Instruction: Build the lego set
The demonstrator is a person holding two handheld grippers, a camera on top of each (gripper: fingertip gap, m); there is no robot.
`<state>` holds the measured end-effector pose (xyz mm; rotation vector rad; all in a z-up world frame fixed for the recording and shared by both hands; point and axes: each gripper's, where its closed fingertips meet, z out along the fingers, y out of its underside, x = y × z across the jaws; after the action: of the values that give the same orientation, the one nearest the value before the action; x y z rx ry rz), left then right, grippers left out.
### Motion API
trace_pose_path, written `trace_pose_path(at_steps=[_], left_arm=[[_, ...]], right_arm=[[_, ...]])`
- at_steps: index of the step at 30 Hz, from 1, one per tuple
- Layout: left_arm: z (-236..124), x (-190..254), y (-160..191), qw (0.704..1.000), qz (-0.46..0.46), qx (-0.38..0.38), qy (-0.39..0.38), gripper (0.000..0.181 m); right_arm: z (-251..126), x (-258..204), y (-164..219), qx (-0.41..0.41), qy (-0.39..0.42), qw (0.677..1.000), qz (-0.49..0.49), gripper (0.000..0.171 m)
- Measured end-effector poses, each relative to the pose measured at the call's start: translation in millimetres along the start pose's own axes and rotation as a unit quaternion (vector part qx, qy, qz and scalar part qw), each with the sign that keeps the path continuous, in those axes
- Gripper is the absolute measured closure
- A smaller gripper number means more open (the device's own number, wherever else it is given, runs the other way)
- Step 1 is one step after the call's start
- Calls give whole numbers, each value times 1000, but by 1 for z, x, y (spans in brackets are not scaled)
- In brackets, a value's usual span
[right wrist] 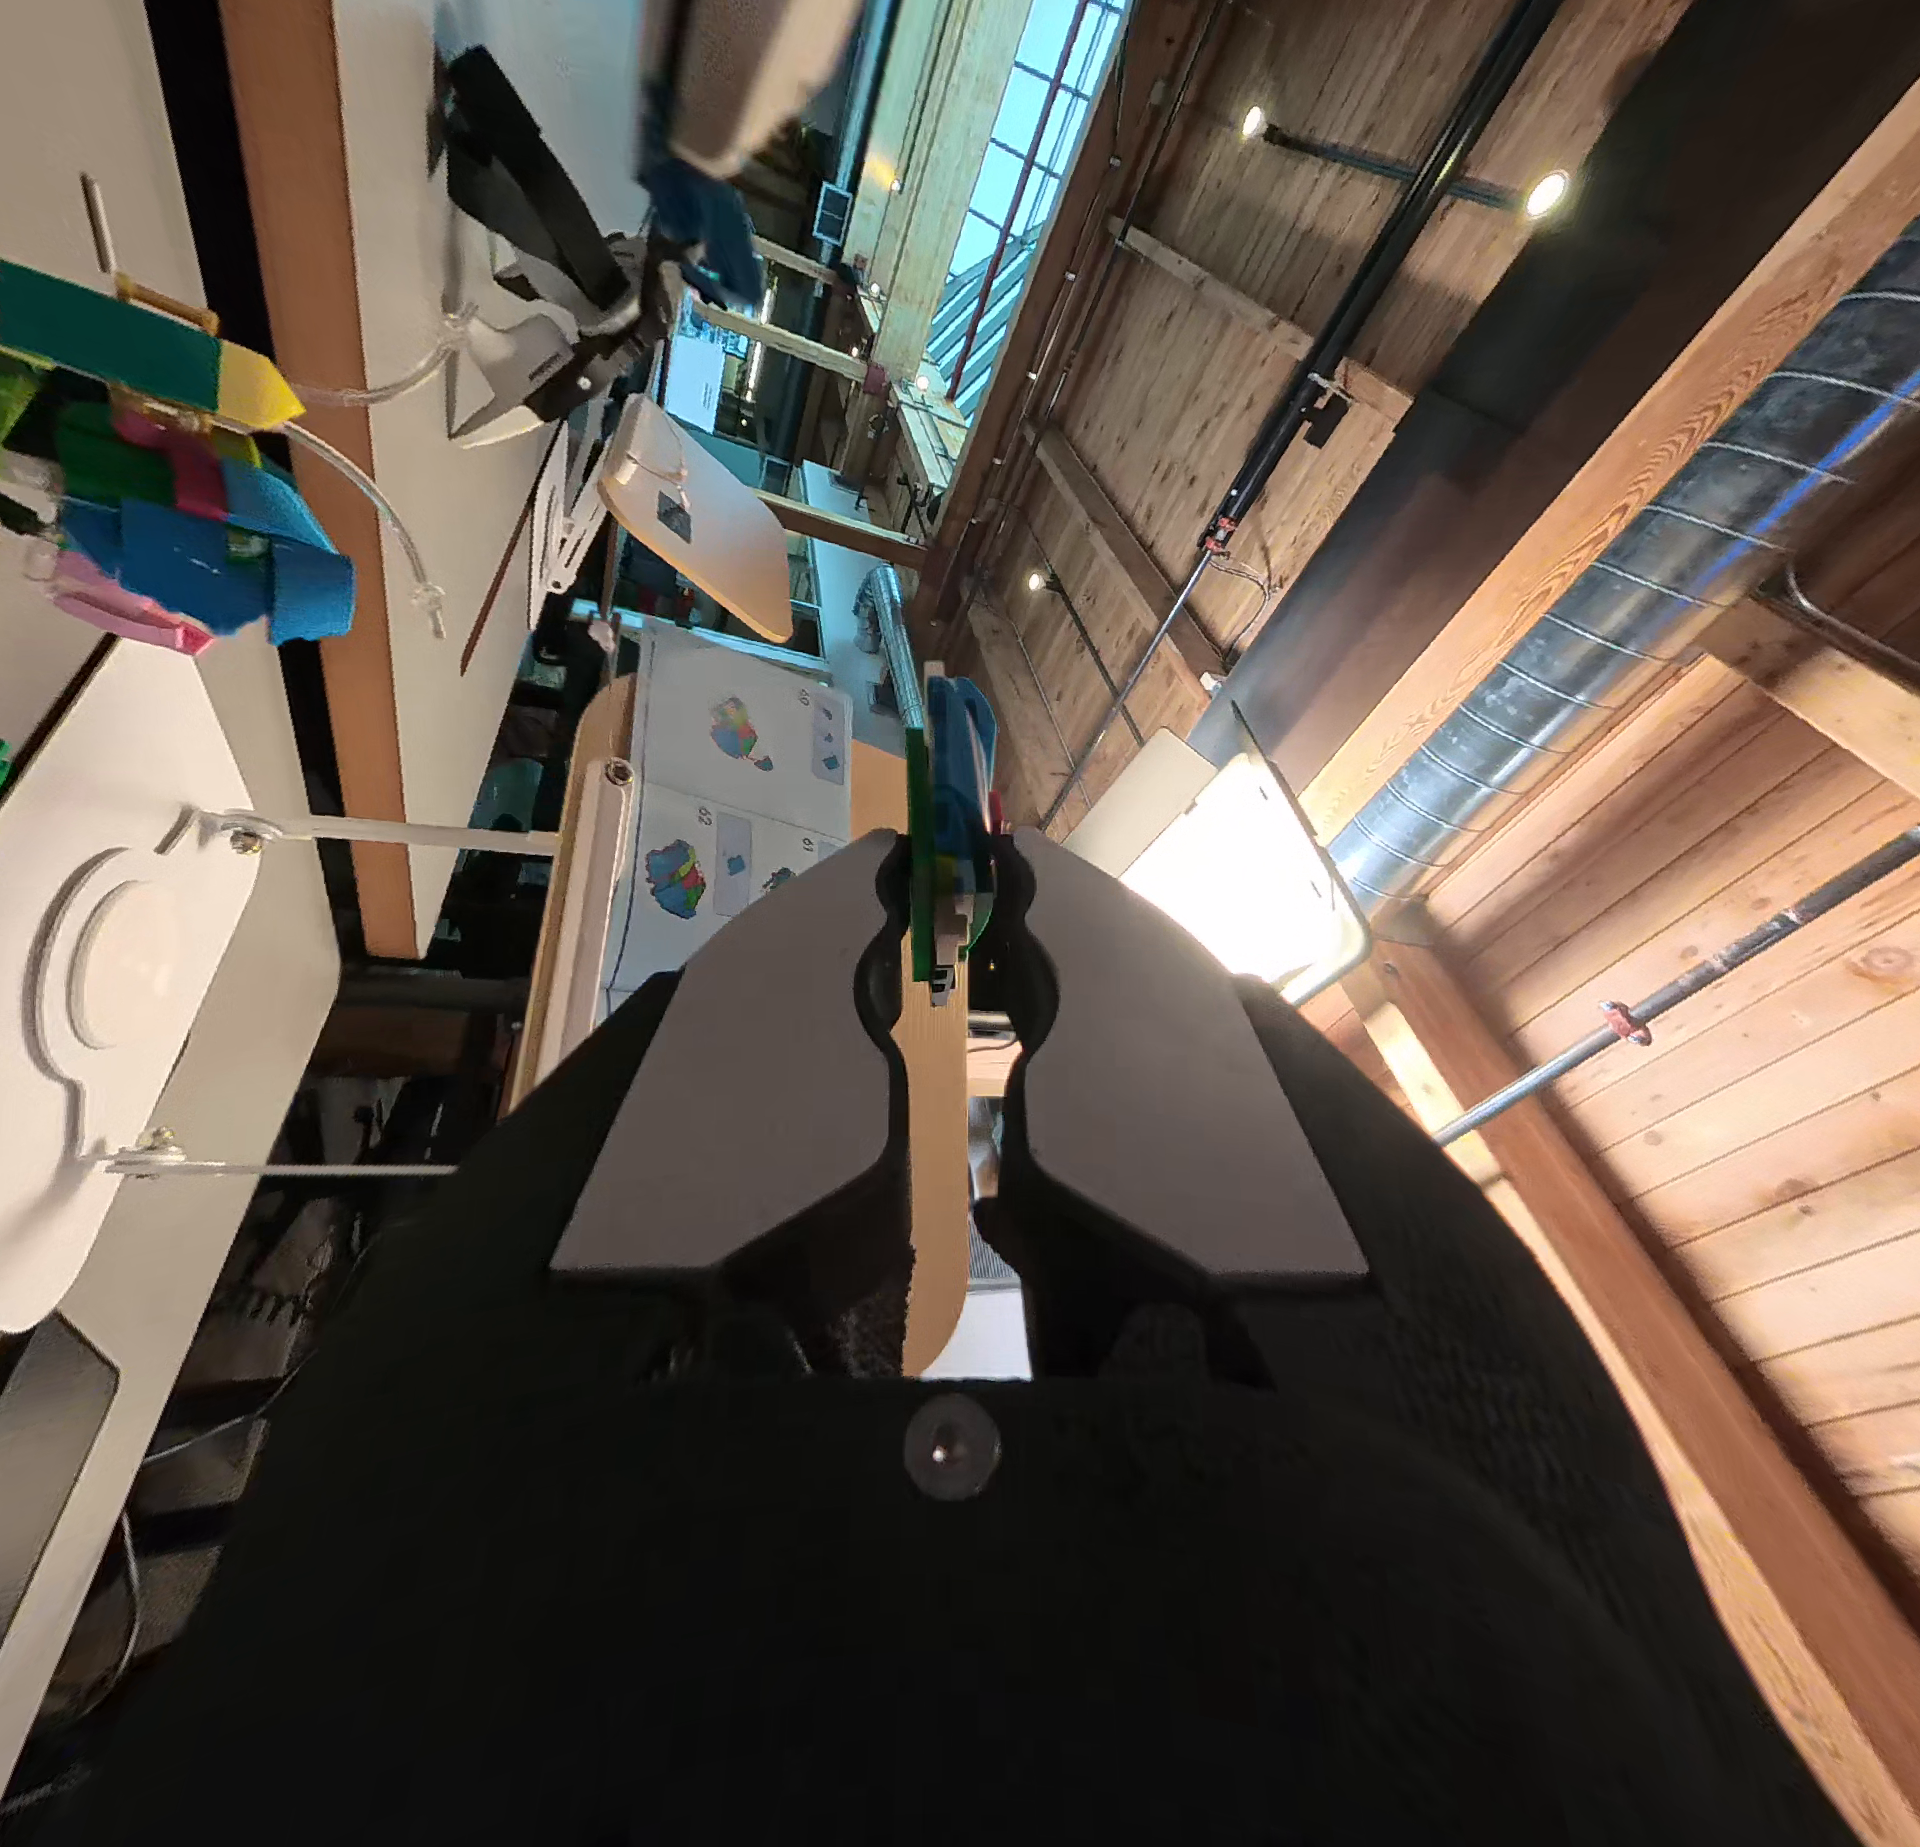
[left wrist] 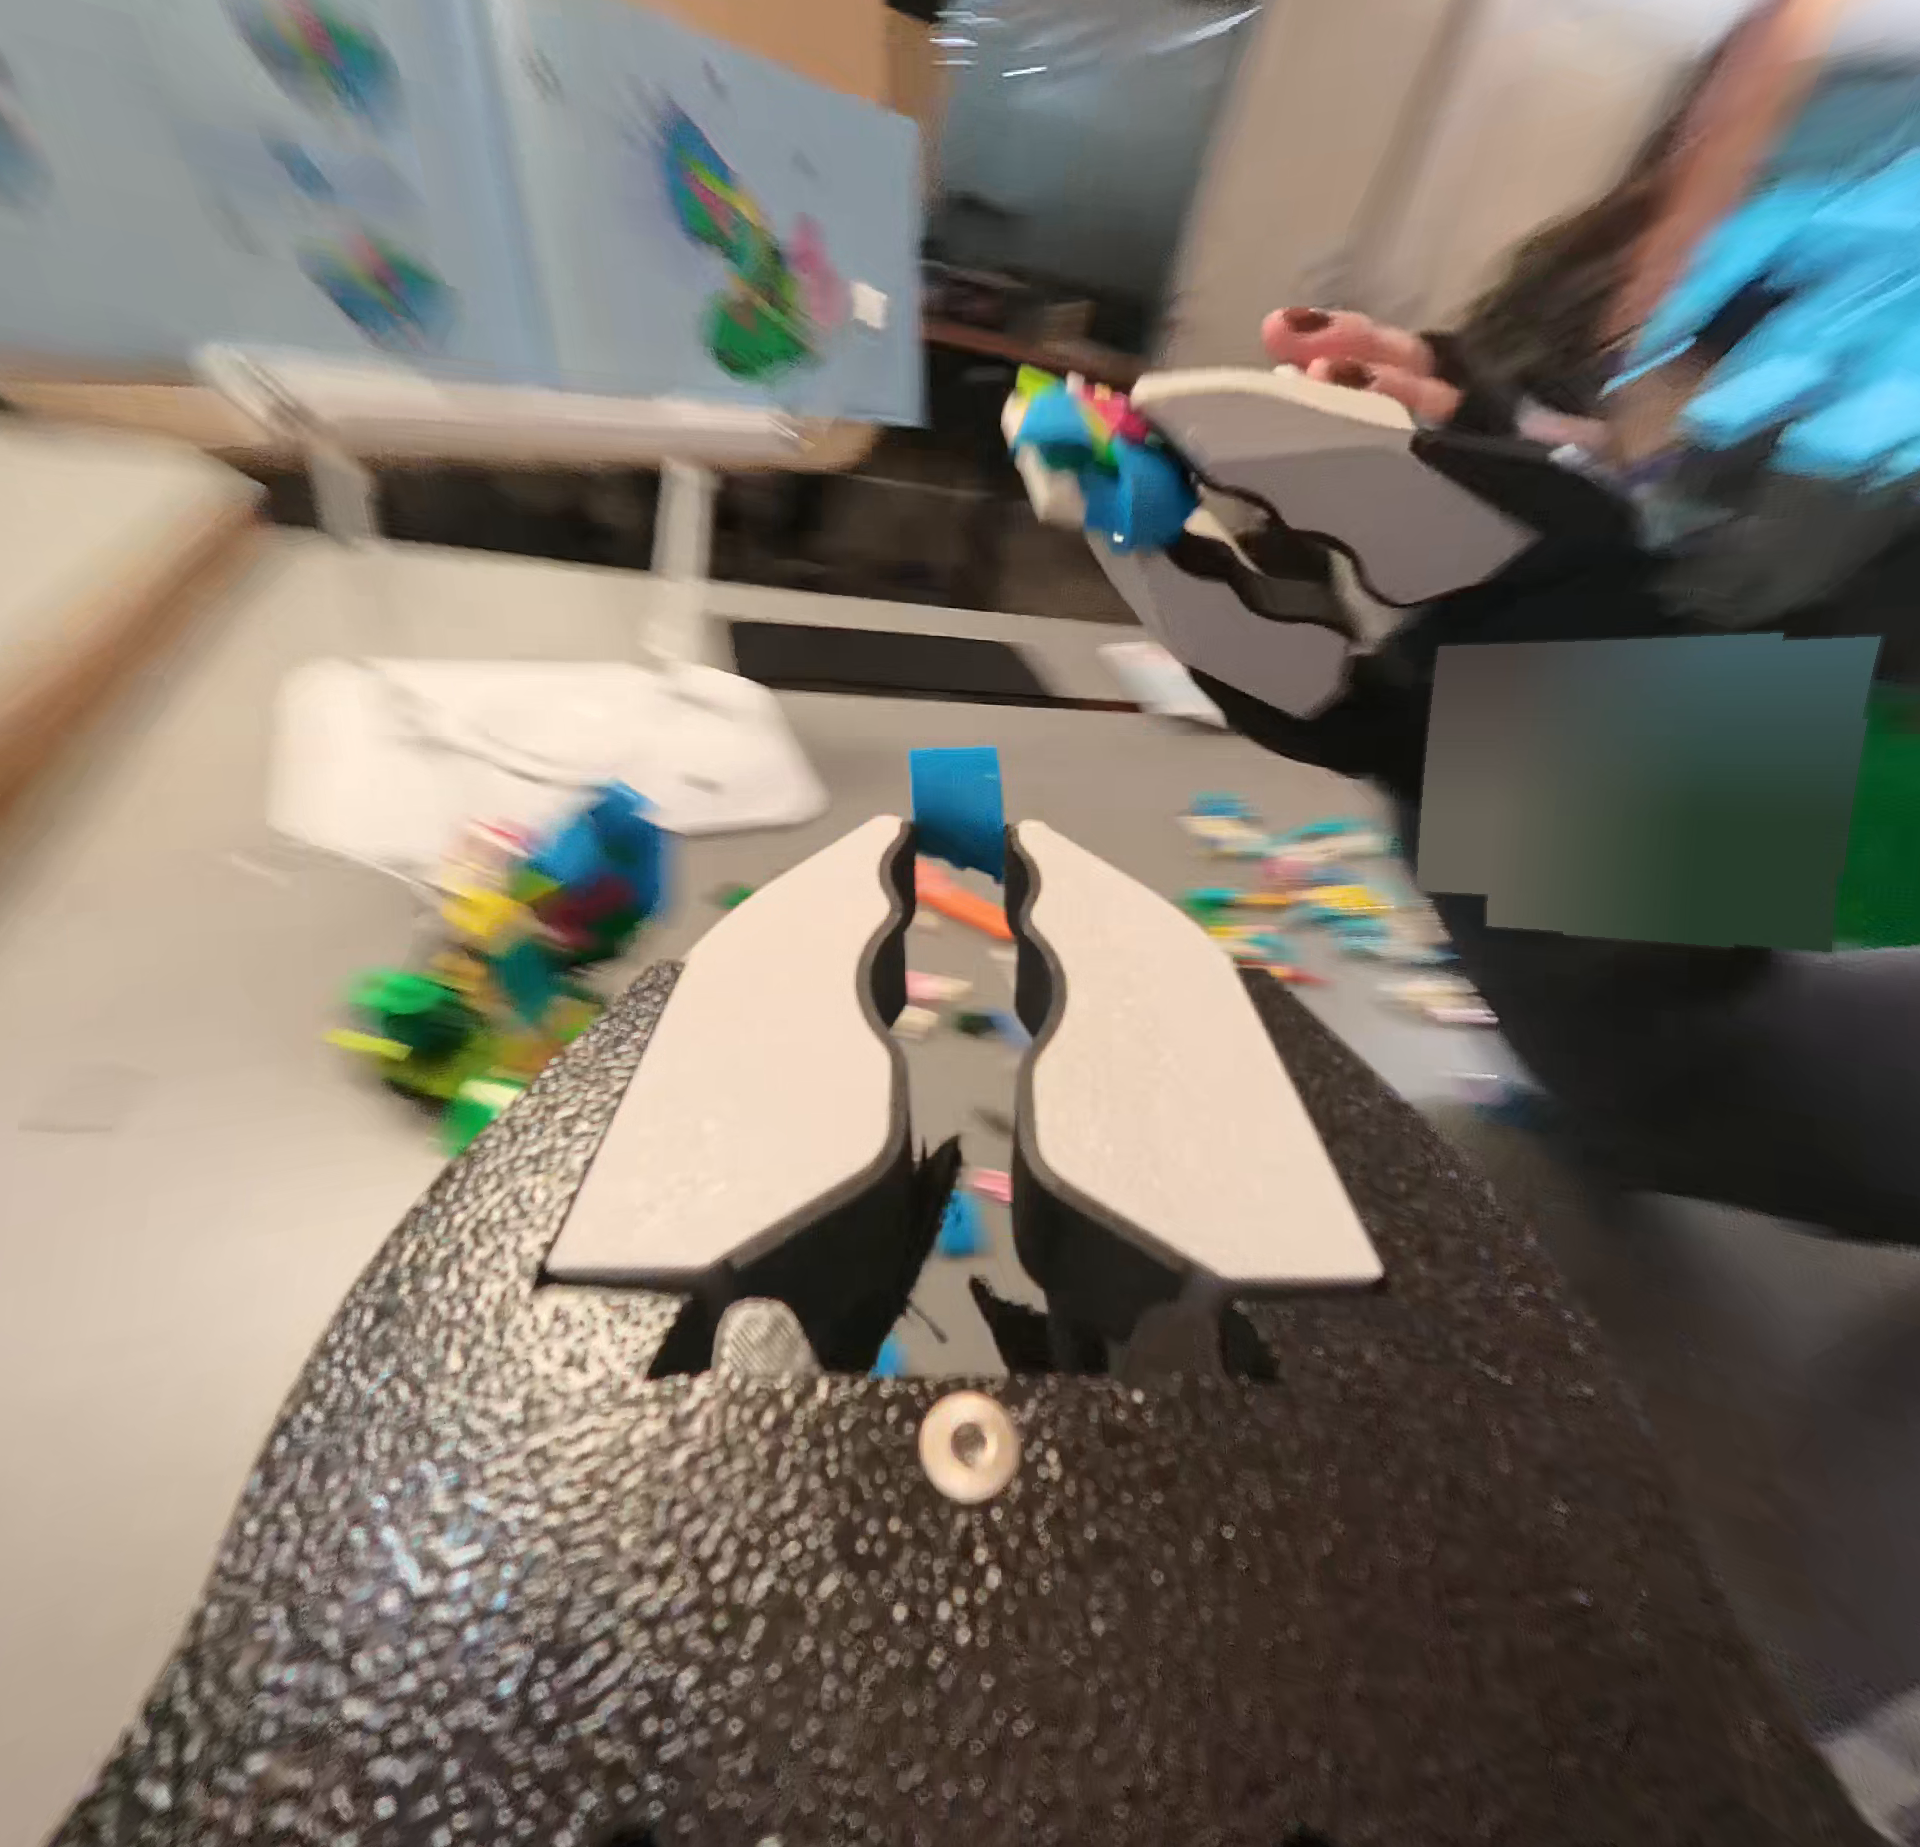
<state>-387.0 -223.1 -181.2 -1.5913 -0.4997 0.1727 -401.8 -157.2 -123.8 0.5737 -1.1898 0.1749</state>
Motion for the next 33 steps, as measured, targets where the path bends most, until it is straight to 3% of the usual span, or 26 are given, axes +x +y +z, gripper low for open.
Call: trace_pose_path(at_steps=[4, 10, 33], left_arm=[[1, 0, -23, 982, 148, 12, -119, 166], [8, 10, -35, 963, 216, 17, -161, 166], [13, 6, -39, 941, 233, -3, -246, 166]], right_arm=[[4, -7, -4, -4, -5, 1000, -23, 158], [5, -2, -8, -6, 23, 998, -55, 158], [11, -3, -25, -4, 64, 992, -106, 158]])
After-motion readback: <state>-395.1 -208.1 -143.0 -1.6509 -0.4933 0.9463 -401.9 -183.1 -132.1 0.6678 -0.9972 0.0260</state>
